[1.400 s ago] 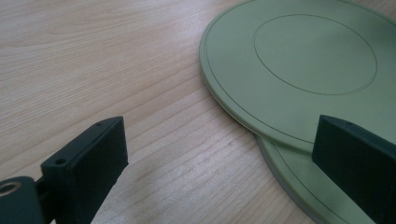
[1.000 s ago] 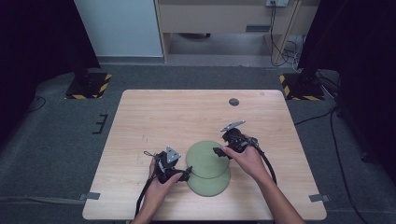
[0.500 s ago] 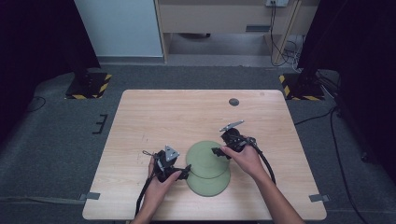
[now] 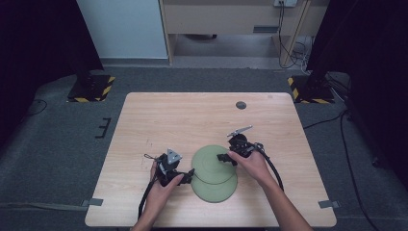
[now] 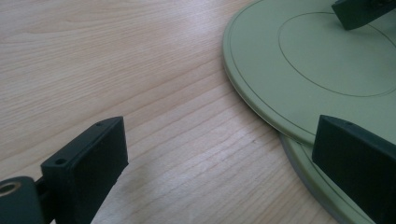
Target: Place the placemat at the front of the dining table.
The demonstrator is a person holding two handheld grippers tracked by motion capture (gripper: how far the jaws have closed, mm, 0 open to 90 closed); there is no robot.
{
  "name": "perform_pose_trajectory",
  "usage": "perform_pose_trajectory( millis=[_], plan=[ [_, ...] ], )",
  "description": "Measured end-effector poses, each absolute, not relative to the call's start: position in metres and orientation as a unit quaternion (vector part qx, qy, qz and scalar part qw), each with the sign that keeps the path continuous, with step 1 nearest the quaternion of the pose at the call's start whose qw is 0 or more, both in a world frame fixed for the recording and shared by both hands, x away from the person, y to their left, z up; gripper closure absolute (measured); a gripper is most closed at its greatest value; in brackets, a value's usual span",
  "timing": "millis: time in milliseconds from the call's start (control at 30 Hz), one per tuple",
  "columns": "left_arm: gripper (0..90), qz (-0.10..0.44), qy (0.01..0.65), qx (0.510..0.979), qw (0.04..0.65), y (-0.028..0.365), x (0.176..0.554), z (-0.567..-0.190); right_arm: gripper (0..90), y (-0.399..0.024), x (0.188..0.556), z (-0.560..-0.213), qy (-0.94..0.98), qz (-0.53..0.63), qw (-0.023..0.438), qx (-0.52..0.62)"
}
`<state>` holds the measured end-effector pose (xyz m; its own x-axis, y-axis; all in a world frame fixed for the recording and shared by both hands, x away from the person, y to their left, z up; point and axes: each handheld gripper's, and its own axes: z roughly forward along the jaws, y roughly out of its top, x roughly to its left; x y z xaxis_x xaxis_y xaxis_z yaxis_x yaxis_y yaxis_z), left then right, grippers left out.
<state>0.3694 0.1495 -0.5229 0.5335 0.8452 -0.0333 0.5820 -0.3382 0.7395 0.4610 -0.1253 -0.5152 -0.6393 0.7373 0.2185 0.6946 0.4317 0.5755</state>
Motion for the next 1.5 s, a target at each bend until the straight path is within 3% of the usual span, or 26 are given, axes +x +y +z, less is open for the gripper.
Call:
perform_pose_trajectory(
  millis=[333, 800, 1500],
  plan=[
    [2.7, 0.171, 0.465, 0.788, 0.367, 0.154, 0.389, -0.523, 26.1, -0.131, 0.46, -0.517, 0.835, 0.339, 0.016, 0.432],
    [1.9, 0.168, 0.467, 0.792, 0.355, 0.15, 0.392, -0.532, 33.4, -0.134, 0.46, -0.518, 0.825, 0.356, -0.004, 0.439],
    [0.7, 0.186, 0.468, 0.793, 0.342, 0.147, 0.391, -0.531, 61.3, -0.148, 0.459, -0.496, 0.81, 0.382, 0.0, 0.444]
  ],
)
